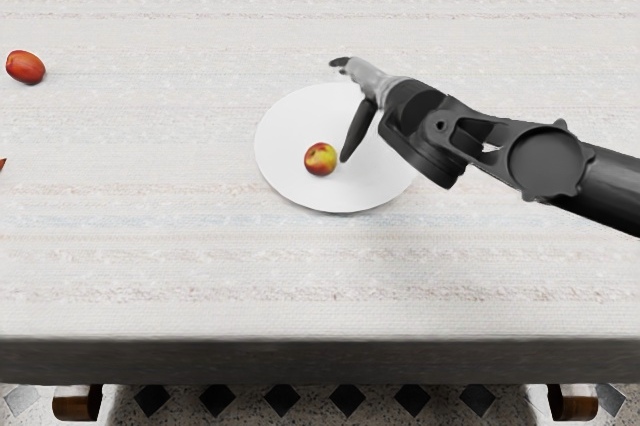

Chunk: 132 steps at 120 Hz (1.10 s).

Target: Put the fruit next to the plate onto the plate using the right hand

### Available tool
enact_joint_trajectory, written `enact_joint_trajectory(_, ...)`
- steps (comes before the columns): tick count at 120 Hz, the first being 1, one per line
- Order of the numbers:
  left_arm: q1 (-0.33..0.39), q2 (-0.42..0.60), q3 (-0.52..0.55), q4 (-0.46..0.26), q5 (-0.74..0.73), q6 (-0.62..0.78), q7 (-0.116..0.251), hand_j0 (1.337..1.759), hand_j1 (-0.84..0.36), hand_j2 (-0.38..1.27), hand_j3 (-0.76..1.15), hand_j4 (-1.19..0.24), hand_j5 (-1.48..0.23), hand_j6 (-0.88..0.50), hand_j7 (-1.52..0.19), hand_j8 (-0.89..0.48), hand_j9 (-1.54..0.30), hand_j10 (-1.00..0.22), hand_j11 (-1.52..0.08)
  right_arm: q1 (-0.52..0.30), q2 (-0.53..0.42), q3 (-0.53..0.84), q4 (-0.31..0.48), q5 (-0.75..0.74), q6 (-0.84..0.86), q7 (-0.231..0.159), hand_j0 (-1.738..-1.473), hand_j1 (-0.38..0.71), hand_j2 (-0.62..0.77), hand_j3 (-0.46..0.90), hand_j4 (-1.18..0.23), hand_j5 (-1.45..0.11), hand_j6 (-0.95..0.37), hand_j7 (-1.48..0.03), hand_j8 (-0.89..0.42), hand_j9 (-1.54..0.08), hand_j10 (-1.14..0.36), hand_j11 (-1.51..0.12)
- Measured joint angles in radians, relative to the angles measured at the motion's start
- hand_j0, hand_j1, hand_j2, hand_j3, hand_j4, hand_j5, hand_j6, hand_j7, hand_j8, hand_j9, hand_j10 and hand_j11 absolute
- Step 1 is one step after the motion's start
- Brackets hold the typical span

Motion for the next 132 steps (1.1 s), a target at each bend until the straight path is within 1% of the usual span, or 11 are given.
enact_joint_trajectory(9,-0.001,0.000,0.000,0.000,0.000,0.000,0.000,1.658,0.07,0.05,0.00,-0.23,-0.30,-0.23,-0.30,-0.23,-0.30,-0.23,-0.30,-0.001,-0.038,0.051,0.021,0.076,0.078,-0.002,-1.658,-0.27,-0.01,0.00,-0.07,-0.09,-0.07,-0.09,-0.07,-0.09,-0.07,-0.09)
enact_joint_trajectory(21,0.000,0.000,0.000,0.000,0.000,0.000,0.000,1.658,0.07,0.05,0.00,-0.23,-0.30,-0.23,-0.30,-0.23,-0.30,-0.23,-0.30,-0.011,-0.114,0.123,0.033,0.208,0.237,-0.003,-1.658,-0.28,-0.01,0.00,-0.06,-0.08,-0.06,-0.08,-0.06,-0.08,-0.06,-0.08)
enact_joint_trajectory(34,0.000,0.000,0.000,0.000,0.000,0.000,0.000,1.658,0.07,0.05,0.00,-0.23,-0.30,-0.23,-0.30,-0.23,-0.30,-0.23,-0.30,-0.049,-0.191,0.183,0.030,0.316,0.387,0.030,-1.658,-0.29,-0.01,0.00,-0.05,-0.07,-0.05,-0.07,-0.05,-0.07,-0.05,-0.07)
enact_joint_trajectory(44,-0.001,0.000,0.000,-0.001,0.000,0.000,0.000,1.658,0.07,0.05,0.00,-0.23,-0.30,-0.23,-0.30,-0.23,-0.30,-0.23,-0.30,-0.065,-0.237,0.209,0.028,0.365,0.446,0.042,-1.658,-0.29,-0.01,0.00,-0.05,-0.06,-0.05,-0.06,-0.05,-0.06,-0.05,-0.06)
enact_joint_trajectory(57,0.000,0.000,-0.003,-0.004,0.000,0.000,0.000,1.658,0.07,0.05,0.00,-0.23,-0.30,-0.23,-0.30,-0.23,-0.30,-0.23,-0.30,-0.097,-0.289,0.225,0.026,0.392,0.478,0.052,-1.658,-0.29,-0.01,0.00,-0.05,-0.06,-0.05,-0.06,-0.05,-0.06,-0.05,-0.06)
enact_joint_trajectory(61,0.008,0.000,-0.003,-0.006,0.000,0.000,0.000,1.658,0.07,0.05,0.00,-0.23,-0.30,-0.23,-0.30,-0.23,-0.30,-0.23,-0.30,-0.106,-0.305,0.227,0.025,0.402,0.485,0.063,-1.658,-0.30,-0.01,0.00,-0.05,-0.06,-0.05,-0.06,-0.05,-0.06,-0.05,-0.06)
enact_joint_trajectory(68,0.031,0.000,-0.002,-0.008,0.000,-0.001,0.000,1.658,0.07,0.05,0.00,-0.23,-0.30,-0.23,-0.30,-0.23,-0.30,-0.23,-0.30,-0.122,-0.334,0.229,0.017,0.426,0.513,0.100,-1.658,-0.30,-0.01,0.00,-0.05,-0.06,-0.05,-0.06,-0.05,-0.06,-0.05,-0.06)
enact_joint_trajectory(86,0.034,0.000,-0.001,-0.006,0.000,0.000,0.000,1.658,0.07,0.05,0.00,-0.23,-0.30,-0.23,-0.30,-0.23,-0.30,-0.23,-0.30,-0.159,-0.413,0.231,0.003,0.485,0.596,0.188,-1.658,-0.30,-0.01,0.00,-0.04,-0.06,-0.04,-0.06,-0.04,-0.06,-0.04,-0.06)
enact_joint_trajectory(93,0.034,0.000,-0.001,-0.005,0.000,0.000,0.000,1.658,0.07,0.05,0.00,-0.23,-0.30,-0.23,-0.30,-0.23,-0.30,-0.23,-0.30,-0.168,-0.439,0.232,-0.004,0.508,0.639,0.212,-1.658,-0.30,-0.01,0.00,-0.04,-0.06,-0.04,-0.06,-0.04,-0.06,-0.04,-0.06)
enact_joint_trajectory(109,0.034,0.000,0.001,-0.002,0.000,0.000,0.000,1.658,0.07,0.05,0.00,-0.23,-0.30,-0.23,-0.30,-0.23,-0.30,-0.23,-0.30,-0.187,-0.484,0.232,-0.030,0.554,0.740,0.236,-1.658,-0.30,-0.01,0.00,-0.04,-0.05,-0.04,-0.05,-0.04,-0.05,-0.04,-0.05)
enact_joint_trajectory(132,0.035,0.000,0.002,0.000,0.001,0.000,0.000,1.658,0.07,0.05,0.00,-0.23,-0.30,-0.23,-0.30,-0.23,-0.30,-0.23,-0.30,-0.205,-0.525,0.234,-0.087,0.639,0.837,0.243,-1.658,-0.30,-0.01,0.00,-0.04,-0.05,-0.04,-0.05,-0.04,-0.05,-0.04,-0.05)
